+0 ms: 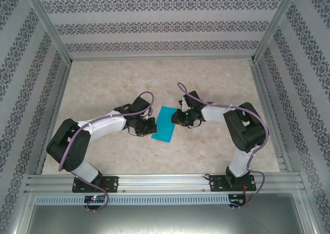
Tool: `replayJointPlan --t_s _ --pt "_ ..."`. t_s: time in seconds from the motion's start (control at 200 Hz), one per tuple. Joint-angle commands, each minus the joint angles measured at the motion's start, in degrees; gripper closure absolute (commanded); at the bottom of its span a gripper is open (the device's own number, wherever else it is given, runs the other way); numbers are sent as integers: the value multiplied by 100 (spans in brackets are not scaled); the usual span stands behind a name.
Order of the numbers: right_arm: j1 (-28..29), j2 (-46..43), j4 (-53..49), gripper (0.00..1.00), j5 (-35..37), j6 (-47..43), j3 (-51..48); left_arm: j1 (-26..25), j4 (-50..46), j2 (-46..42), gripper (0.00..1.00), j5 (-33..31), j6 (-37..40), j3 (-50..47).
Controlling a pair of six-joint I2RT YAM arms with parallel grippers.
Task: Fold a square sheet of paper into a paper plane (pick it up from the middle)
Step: Fold the triangle a second time at the center of the table.
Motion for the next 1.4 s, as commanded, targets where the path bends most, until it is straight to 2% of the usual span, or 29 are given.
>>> replayJointPlan --t_s 0.0,0.764,1.044,1.394 --pt "56 126 -128 78 127 -126 -37 -96 -193 43 94 -1 103 140" --pt "55 106 150 79 -85 13 -10 -246 16 1171 94 233 117 1038" --pt "-13 14 -89 79 55 -87 189 -254 62 1386 94 215 149 1093" --pt "-156 384 -279 79 69 -308 491 -254 80 1473 94 220 149 1182"
